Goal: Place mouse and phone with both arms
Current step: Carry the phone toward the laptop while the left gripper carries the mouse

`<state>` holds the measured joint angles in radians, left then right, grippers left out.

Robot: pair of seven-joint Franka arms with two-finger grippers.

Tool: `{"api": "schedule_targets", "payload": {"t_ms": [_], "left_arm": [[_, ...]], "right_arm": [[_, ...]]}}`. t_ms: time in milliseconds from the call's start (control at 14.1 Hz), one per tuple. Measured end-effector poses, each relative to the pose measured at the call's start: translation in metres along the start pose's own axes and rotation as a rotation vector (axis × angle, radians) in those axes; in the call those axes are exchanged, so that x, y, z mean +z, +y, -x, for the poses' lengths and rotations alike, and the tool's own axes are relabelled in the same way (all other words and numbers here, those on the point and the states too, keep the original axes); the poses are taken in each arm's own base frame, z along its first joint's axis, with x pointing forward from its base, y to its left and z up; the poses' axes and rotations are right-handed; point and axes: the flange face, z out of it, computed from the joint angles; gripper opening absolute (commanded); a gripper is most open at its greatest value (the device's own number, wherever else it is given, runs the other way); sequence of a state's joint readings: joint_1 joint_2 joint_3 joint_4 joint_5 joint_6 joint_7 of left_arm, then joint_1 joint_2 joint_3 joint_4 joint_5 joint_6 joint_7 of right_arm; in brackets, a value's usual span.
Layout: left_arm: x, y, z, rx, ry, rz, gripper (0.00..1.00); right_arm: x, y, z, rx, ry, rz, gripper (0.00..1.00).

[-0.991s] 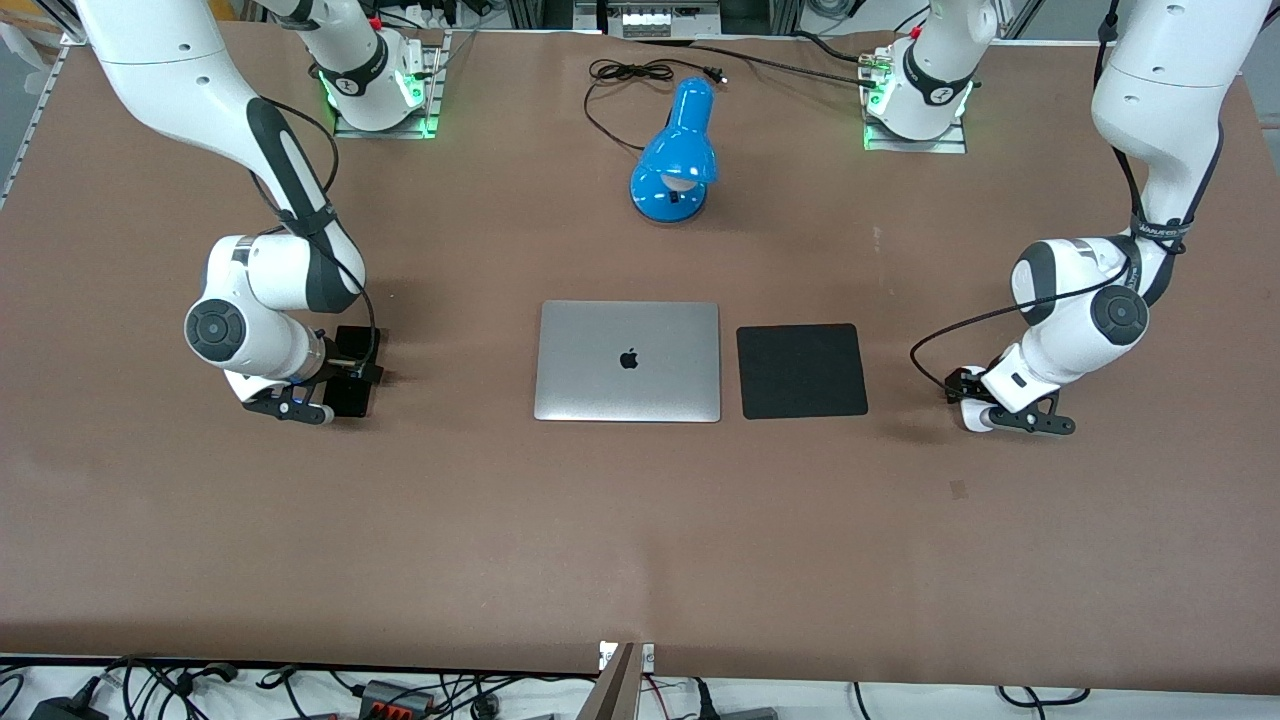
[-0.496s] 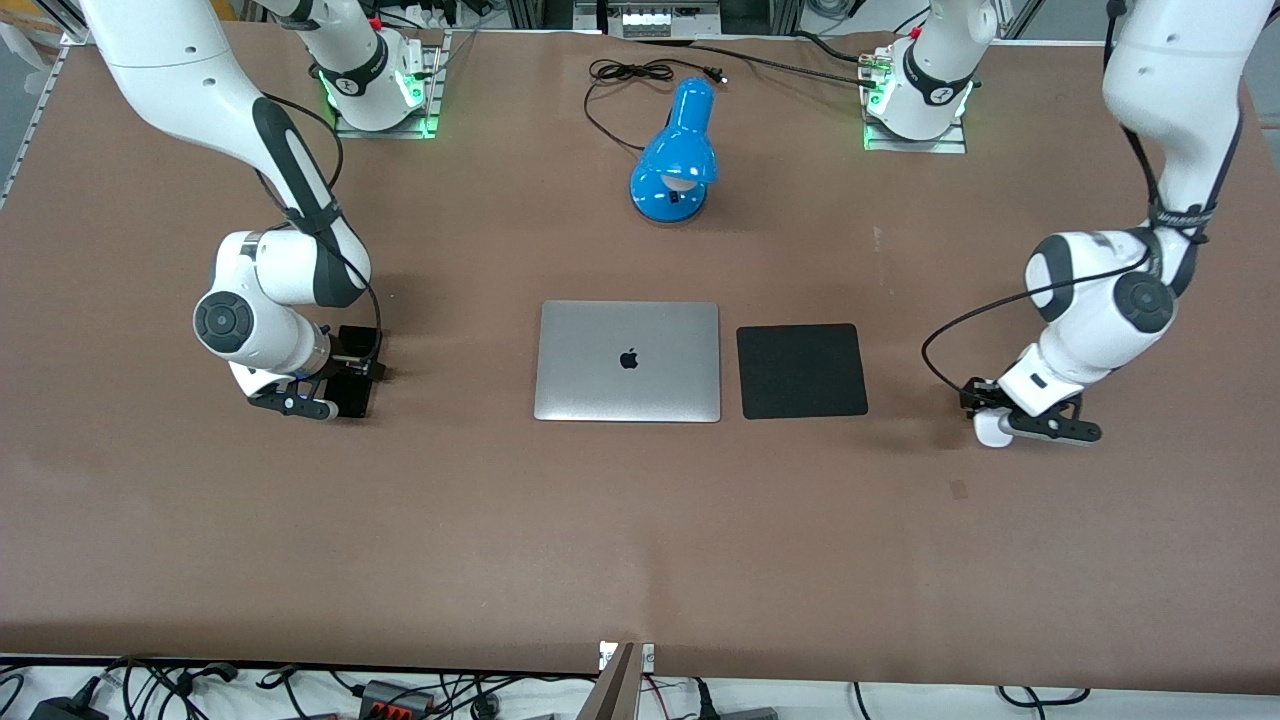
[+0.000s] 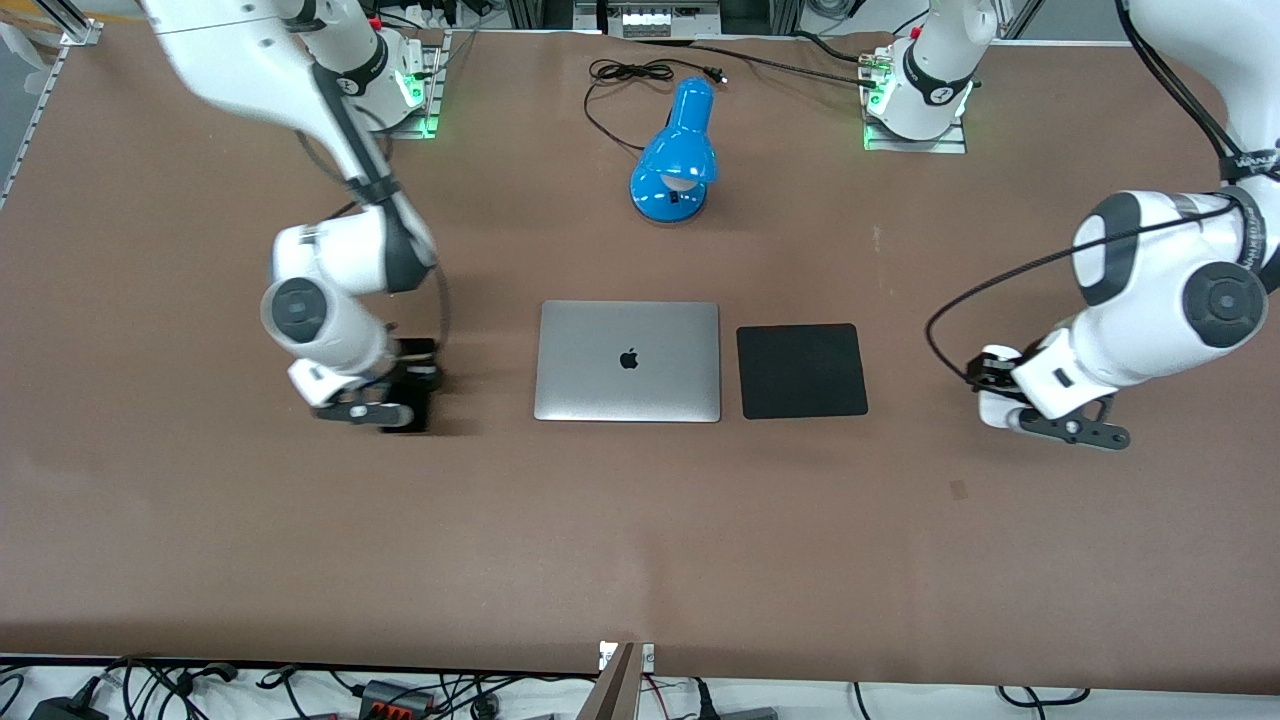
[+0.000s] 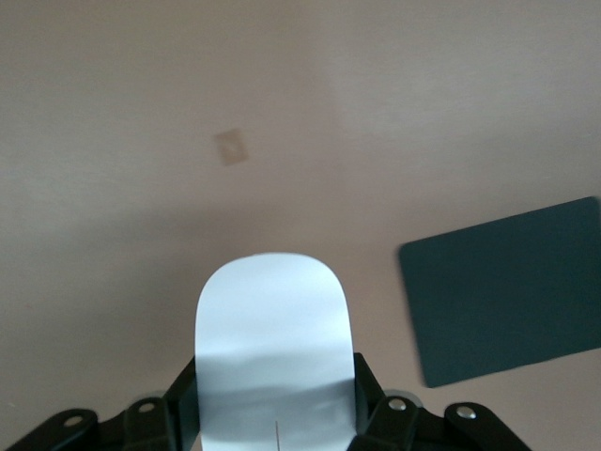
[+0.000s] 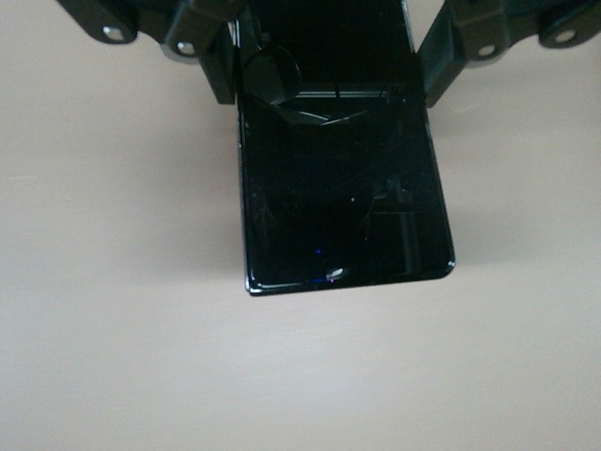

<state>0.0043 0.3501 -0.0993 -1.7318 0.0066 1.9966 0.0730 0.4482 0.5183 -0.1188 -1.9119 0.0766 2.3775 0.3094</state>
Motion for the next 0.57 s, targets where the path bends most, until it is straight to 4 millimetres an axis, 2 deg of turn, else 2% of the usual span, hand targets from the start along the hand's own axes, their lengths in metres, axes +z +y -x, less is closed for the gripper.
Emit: {"api": "schedule_targets", "payload": {"t_ms": [71, 142, 212, 354, 425, 566], "left_arm": [[0.006, 0.026, -0.002, 0.001, -0.014, -0.002, 0.33], [0.017, 0.052, -0.003, 0.004, -0.032, -0.004, 0.33], [0.032, 0.079, -0.004, -0.004, -0.052, -0.007, 0.33], [0.068, 0.128, -0.006, -0.036, -0.053, -0.013, 0.33], [0.091, 0.143, -0.006, -0.051, -0.027, -0.01, 0.33], [0.143, 0.151, 0.0, -0.071, 0.044, 0.008, 0.33]], "right_arm": [[0.007, -0.03, 0.009, -0.029, -0.009, -0.005, 0.03], [0.017, -0.052, 0.018, -0.056, -0.02, -0.004, 0.03], [0.027, -0.064, 0.023, -0.074, -0.03, 0.002, 0.03], [0.039, -0.064, 0.022, -0.076, -0.04, 0.011, 0.03], [0.04, -0.06, 0.02, -0.068, -0.041, 0.013, 0.03], [0.04, -0.049, 0.014, -0.05, -0.039, 0.015, 0.03]]}}
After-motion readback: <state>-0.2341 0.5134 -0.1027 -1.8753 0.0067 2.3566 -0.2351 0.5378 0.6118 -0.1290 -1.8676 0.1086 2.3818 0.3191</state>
